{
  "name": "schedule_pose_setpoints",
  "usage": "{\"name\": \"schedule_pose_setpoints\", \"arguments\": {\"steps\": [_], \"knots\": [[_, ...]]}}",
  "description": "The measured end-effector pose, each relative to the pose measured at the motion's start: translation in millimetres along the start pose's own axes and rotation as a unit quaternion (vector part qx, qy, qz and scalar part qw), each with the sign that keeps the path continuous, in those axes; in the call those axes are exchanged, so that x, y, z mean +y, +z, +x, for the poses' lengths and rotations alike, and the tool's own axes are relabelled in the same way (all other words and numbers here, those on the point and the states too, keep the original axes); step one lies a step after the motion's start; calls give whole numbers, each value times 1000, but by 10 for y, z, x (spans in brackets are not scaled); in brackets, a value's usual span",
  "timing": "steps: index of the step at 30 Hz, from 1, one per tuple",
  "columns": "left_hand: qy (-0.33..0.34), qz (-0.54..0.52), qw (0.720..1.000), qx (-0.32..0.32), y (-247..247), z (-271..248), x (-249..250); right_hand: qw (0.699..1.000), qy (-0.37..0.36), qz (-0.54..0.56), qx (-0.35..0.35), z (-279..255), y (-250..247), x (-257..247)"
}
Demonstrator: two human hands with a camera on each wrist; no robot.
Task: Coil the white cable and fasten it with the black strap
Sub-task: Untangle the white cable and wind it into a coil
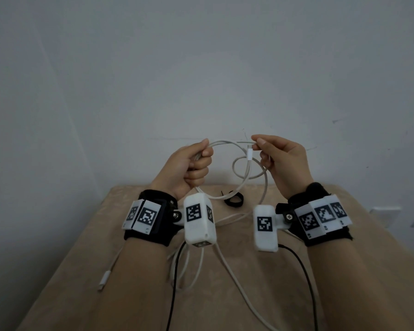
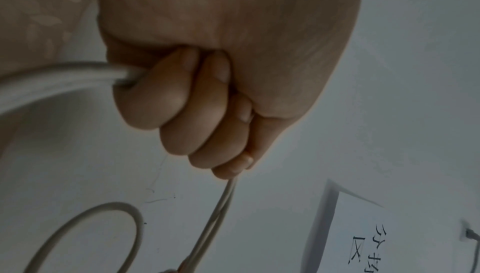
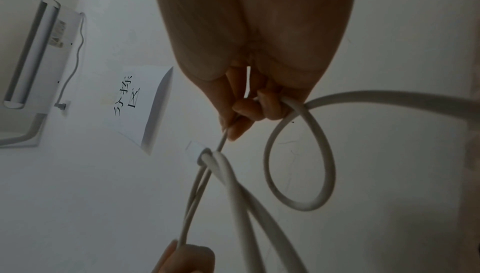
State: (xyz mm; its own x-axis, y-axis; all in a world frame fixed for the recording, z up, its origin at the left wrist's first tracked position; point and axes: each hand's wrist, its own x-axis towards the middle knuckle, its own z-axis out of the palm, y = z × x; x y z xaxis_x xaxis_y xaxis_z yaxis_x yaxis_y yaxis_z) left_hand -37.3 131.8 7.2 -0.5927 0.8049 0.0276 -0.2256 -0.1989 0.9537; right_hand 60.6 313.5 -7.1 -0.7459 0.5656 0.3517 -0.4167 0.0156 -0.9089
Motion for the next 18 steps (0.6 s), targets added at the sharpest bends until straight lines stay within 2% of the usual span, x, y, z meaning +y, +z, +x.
{"name": "schedule_pose_setpoints", "arguments": {"steps": [5, 11, 18], "knots": [[3, -7, 1000, 10, -18, -1, 14, 1000, 6, 0, -5, -18, 12, -18], [36, -48, 997, 38, -23, 5, 28, 998, 28, -6, -48, -59, 76, -40], [70, -33, 995, 61, -11, -9, 44, 993, 41, -80, -81, -76, 73, -83]]}}
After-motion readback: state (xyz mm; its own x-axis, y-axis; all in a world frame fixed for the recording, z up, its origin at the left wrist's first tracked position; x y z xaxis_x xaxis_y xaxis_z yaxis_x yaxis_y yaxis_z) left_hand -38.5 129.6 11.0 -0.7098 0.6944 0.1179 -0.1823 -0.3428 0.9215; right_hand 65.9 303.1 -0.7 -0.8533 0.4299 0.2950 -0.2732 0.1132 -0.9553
